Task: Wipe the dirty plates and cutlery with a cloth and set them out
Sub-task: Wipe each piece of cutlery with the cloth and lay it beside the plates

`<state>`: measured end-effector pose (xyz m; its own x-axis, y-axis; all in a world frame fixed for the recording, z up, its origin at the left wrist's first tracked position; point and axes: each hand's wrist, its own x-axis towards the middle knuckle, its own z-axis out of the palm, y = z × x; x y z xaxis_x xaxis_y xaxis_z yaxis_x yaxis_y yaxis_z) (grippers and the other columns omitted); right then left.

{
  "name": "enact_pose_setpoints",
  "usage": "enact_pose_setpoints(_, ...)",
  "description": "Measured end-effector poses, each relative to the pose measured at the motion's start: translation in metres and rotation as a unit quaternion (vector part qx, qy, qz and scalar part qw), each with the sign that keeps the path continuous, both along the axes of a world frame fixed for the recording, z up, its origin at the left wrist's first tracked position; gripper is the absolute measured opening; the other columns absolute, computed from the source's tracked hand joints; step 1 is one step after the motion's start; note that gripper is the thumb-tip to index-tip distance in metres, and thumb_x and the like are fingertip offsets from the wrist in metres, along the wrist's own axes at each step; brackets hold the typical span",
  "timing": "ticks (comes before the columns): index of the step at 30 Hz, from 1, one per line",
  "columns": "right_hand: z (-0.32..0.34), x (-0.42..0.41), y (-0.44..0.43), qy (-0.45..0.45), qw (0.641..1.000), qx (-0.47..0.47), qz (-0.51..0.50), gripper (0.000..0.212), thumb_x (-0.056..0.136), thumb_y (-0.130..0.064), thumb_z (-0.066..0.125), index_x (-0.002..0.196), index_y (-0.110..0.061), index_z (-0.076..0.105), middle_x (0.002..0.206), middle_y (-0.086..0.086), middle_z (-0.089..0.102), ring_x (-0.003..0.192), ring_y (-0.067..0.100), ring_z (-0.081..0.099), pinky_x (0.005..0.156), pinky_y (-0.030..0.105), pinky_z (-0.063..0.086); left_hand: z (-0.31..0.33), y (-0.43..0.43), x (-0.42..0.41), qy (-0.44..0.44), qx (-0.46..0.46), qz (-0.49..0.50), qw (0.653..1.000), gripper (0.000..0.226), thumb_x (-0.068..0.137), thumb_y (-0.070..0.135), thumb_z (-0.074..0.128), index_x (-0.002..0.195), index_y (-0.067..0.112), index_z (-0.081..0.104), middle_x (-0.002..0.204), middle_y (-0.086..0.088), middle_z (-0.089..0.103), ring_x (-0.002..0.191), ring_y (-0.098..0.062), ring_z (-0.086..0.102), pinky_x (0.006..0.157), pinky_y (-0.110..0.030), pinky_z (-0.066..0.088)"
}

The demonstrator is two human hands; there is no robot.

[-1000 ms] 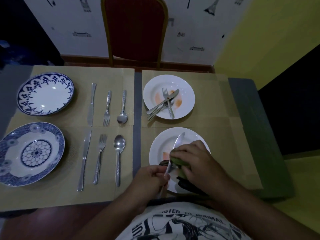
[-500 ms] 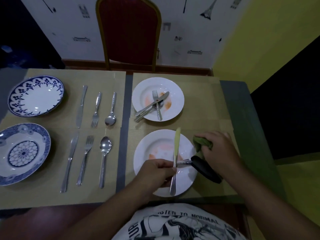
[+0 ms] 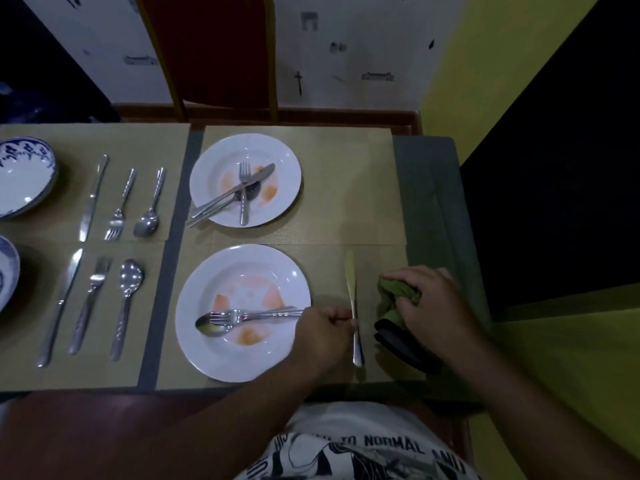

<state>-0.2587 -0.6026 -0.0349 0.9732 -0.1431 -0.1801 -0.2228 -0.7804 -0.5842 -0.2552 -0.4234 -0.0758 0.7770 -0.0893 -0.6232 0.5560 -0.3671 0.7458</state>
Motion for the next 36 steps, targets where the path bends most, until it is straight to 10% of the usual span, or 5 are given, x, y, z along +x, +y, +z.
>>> enact_pose_setpoints(11,-0.023,-0.002,-0.013,0.017,0.996,0.048,0.078,0.046,0.08,0.0,0.063,0.114,-0.03,0.069,0.111,-0.011,0.063,0.106,0.007,0.04,0.085,0.02,0.033,-0.014,-0.011,-0.012,-0.123,0.166,-0.078,0.975,0.012,0.09,0.019,0.067,0.101,0.013,0.067,0.088,-0.001,0.067,0.081,-0.016,0.061,0.073,-0.024,0.048)
enact_pose_setpoints(19,-0.032,0.003,-0.015,0.011,0.995,0.043,0.084,0.047,0.076,-0.001,0.064,0.11,-0.032,0.071,0.107,-0.011,0.065,0.104,0.012,0.044,0.088,0.023,0.038,-0.029,-0.004,-0.029,-0.312,0.247,-0.315,0.862,0.037,0.083,0.019,0.055,0.116,0.004,0.06,0.106,-0.014,0.058,0.093,-0.029,0.054,0.079,-0.039,0.05)
enact_pose_setpoints(24,-0.033,0.002,-0.017,0.001,0.996,0.044,0.083,0.047,0.075,-0.001,0.065,0.108,-0.034,0.071,0.106,-0.013,0.066,0.102,0.011,0.045,0.088,0.024,0.04,-0.024,-0.023,-0.012,-0.245,0.215,-0.204,0.923,0.027,0.09,0.023,0.065,0.11,0.011,0.052,0.105,-0.007,0.057,0.094,-0.024,0.054,0.072,-0.025,0.03)
enact_pose_setpoints(36,-0.032,-0.007,-0.017,0.027,0.994,0.058,0.087,0.045,0.079,-0.001,0.065,0.111,-0.032,0.071,0.109,-0.014,0.063,0.107,0.009,0.044,0.091,0.024,0.04,-0.033,-0.014,-0.012,-0.213,0.224,-0.136,0.941,0.009,0.09,0.018,0.057,0.097,0.012,0.059,0.088,-0.007,0.069,0.08,-0.026,0.064,0.069,-0.036,0.052)
